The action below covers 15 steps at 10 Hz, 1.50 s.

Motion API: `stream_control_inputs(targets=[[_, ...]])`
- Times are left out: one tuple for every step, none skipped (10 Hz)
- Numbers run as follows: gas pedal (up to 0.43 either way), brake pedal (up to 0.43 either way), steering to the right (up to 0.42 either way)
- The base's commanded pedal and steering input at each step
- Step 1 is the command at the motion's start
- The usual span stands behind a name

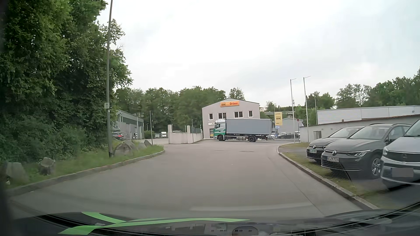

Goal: Follow the waypoints while adhering to traffic rules and regulations

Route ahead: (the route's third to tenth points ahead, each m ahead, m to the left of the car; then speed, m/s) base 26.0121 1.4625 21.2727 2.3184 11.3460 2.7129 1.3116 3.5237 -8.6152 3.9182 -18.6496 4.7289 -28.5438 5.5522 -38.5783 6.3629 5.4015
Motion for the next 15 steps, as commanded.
stream_control_inputs(targets=[[0.000, 0.000, 0.025], [0.000, 0.000, 0.025], [0.000, 0.000, 0.026], [0.000, 0.000, 0.028], [0.000, 0.000, 0.028], [0.000, 0.000, 0.028], [0.000, 0.000, 0.028], [0.000, 0.000, 0.029], [0.000, 0.000, 0.030], [0.000, 0.000, 0.030], [0.000, 0.000, 0.030], [0.000, 0.000, 0.030], [0.000, 0.000, 0.030], [0.000, 0.000, 0.033], [0.000, 0.000, 0.036]])
